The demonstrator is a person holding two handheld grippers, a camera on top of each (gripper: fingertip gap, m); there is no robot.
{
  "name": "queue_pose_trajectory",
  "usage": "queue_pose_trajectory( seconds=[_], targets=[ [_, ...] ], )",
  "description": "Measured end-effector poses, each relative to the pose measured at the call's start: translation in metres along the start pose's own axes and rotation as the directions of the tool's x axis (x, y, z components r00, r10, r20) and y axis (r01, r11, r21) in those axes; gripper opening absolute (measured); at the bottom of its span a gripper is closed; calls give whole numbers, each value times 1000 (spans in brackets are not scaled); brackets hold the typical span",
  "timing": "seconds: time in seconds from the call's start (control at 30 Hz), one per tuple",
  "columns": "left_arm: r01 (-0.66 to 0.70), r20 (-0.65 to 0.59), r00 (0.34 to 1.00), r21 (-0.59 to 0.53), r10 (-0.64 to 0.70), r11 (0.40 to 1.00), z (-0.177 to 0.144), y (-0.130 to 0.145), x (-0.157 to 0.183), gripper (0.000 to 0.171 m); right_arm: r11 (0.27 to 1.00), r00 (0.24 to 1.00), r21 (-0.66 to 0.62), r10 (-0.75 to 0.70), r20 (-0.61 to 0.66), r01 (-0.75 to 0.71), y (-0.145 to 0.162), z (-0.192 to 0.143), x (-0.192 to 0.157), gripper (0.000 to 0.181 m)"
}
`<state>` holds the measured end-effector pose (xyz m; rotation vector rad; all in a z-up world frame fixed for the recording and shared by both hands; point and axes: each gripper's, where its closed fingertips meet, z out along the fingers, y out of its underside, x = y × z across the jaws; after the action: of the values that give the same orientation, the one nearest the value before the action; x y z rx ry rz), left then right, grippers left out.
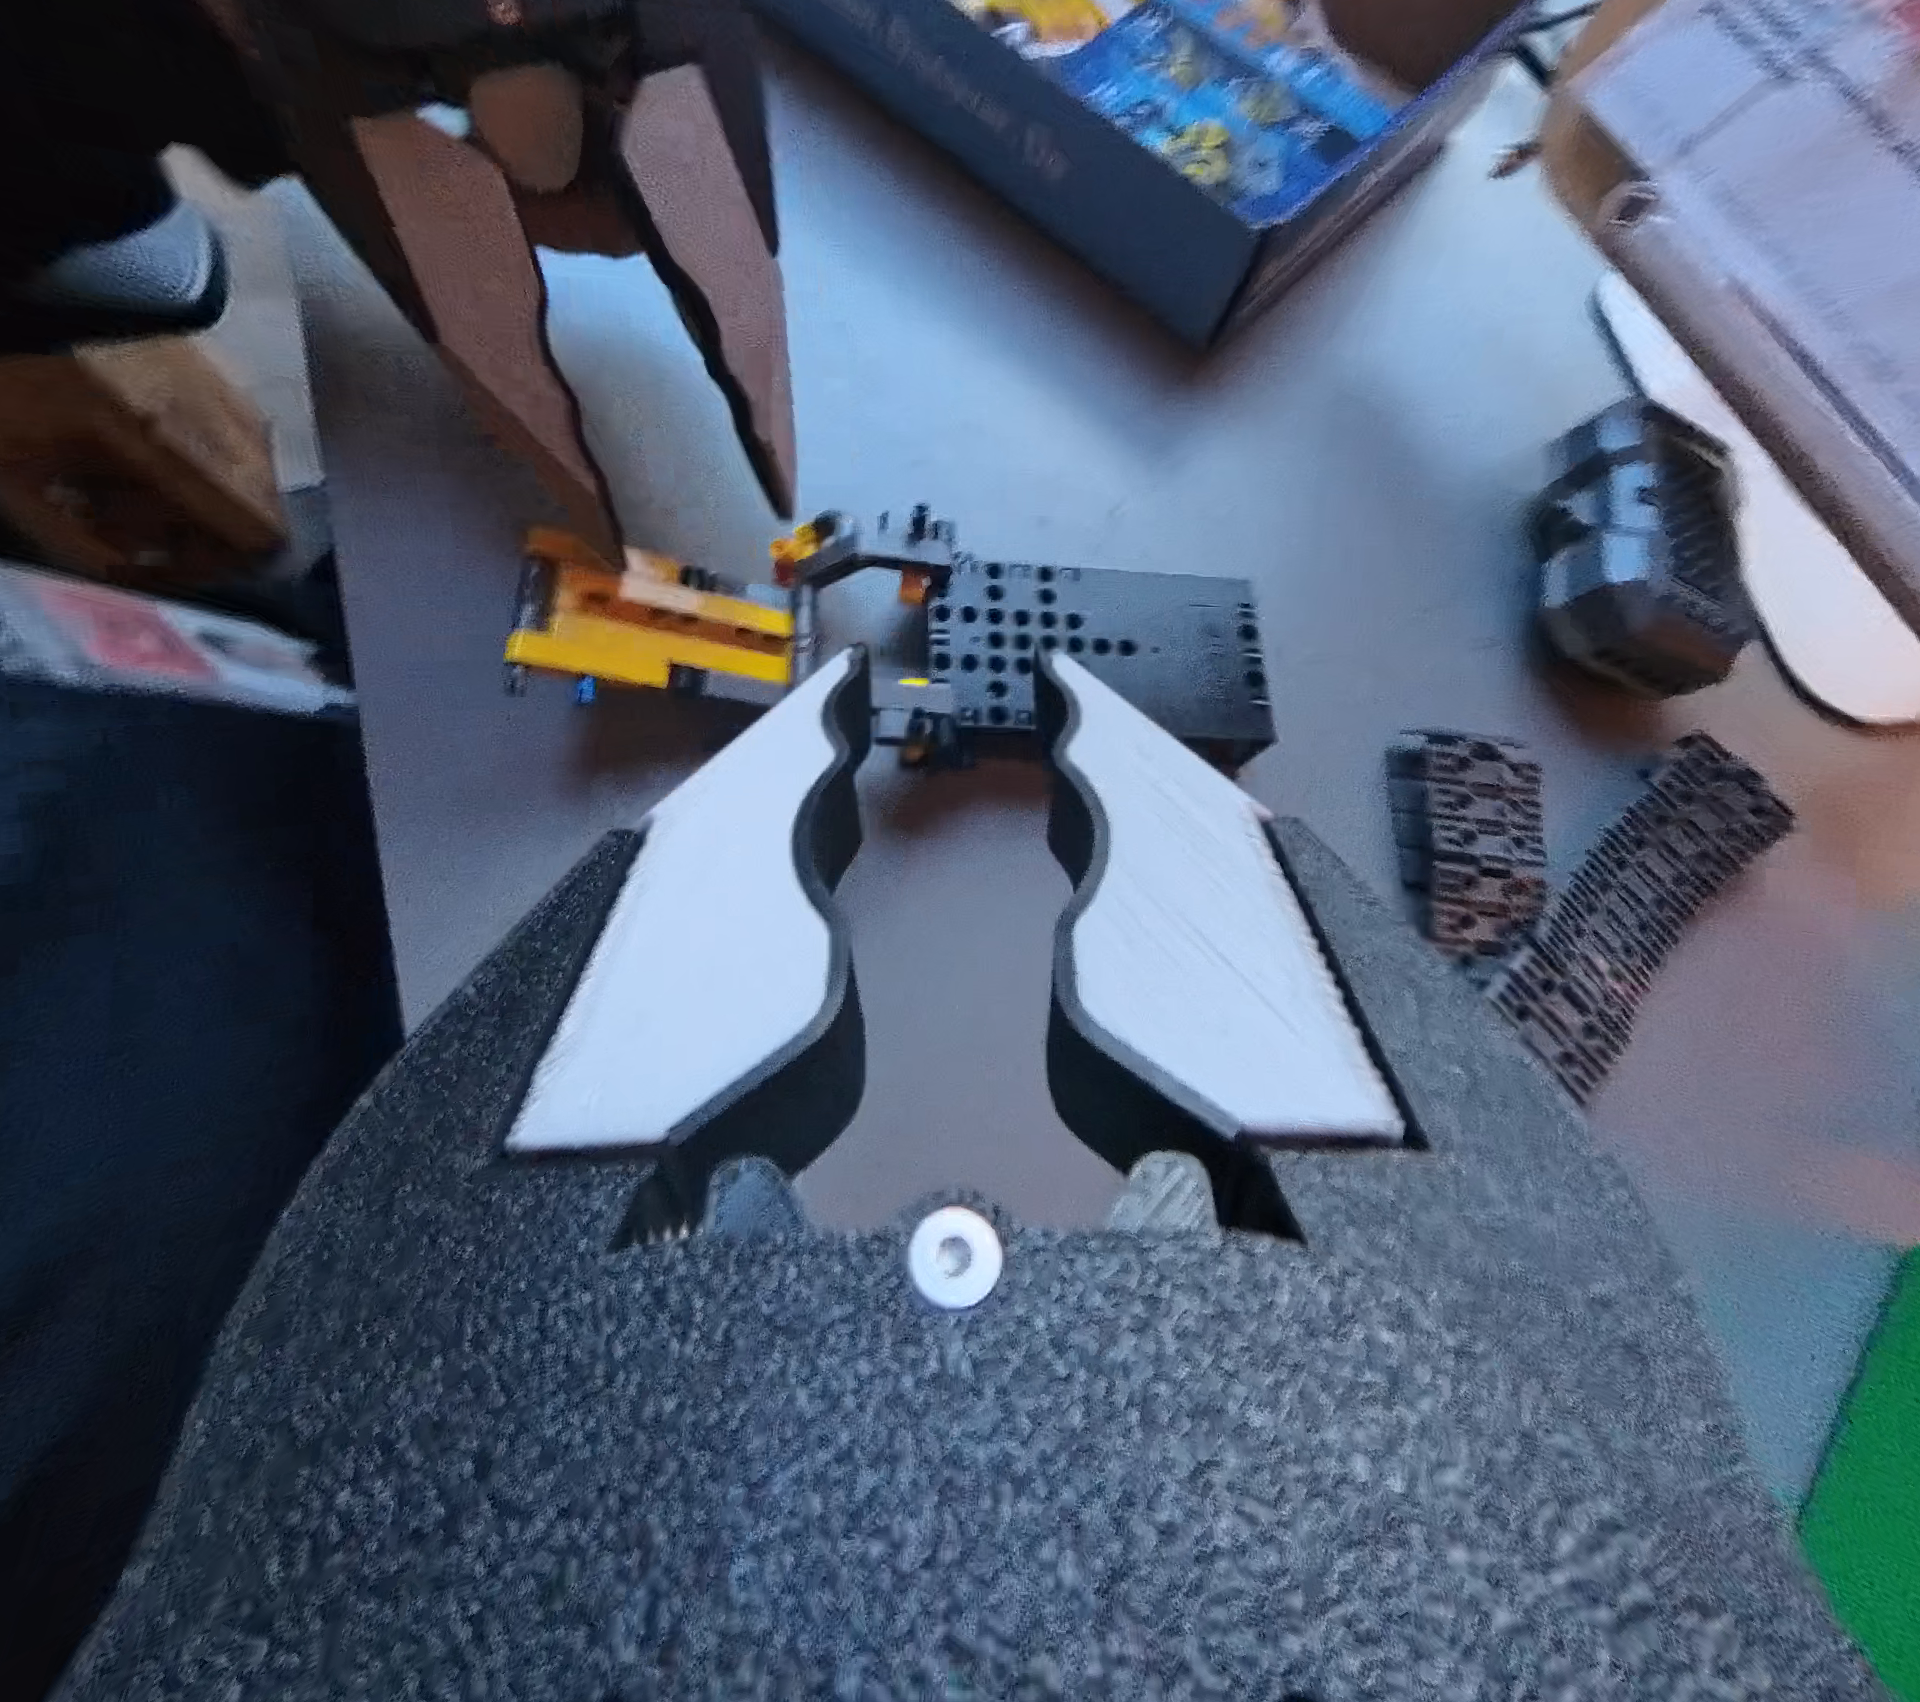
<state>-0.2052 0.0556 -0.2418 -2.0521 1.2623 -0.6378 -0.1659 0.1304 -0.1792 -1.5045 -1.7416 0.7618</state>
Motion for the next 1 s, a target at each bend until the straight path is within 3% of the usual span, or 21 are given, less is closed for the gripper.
queue_pose_trajectory(
  seconds=[0.07,0.17,0.37,0.43,0.53,0.63,0.73,0.8,0.87,1.0],
  targets=[
    [-90,-109,990,17,92,996,5,0,22,36,992,986,36,-124,109,121,-4,1,-31,33],
    [-190,-83,979,-19,188,982,6,0,26,44,962,940,59,-273,203,267,-3,0,-68,33],
    [-305,37,949,-123,312,944,-10,10,19,52,955,935,-48,-275,224,292,28,21,-85,40],
    [-357,102,925,-85,365,930,-5,8,19,48,953,939,-74,-274,209,295,38,28,-86,41],
    [-443,269,864,7,425,897,4,-5,11,44,966,951,2,-256,176,259,35,34,-94,47],
    [-515,316,812,-7,490,857,16,-8,15,13,948,945,20,-318,75,317,39,38,-90,46],
    [-513,405,776,-39,483,857,24,-12,3,13,944,944,-4,-330,7,330,45,30,-78,41],
    [-480,428,798,28,424,877,30,-20,3,12,963,964,37,-267,-13,267,42,19,-69,42],
    [-489,459,781,27,424,872,32,-26,4,11,971,975,94,-220,-24,221,38,11,-63,47],
    [-511,469,767,32,438,859,39,-34,9,10,931,936,111,-339,-97,348,38,17,-68,49]
  ],
)
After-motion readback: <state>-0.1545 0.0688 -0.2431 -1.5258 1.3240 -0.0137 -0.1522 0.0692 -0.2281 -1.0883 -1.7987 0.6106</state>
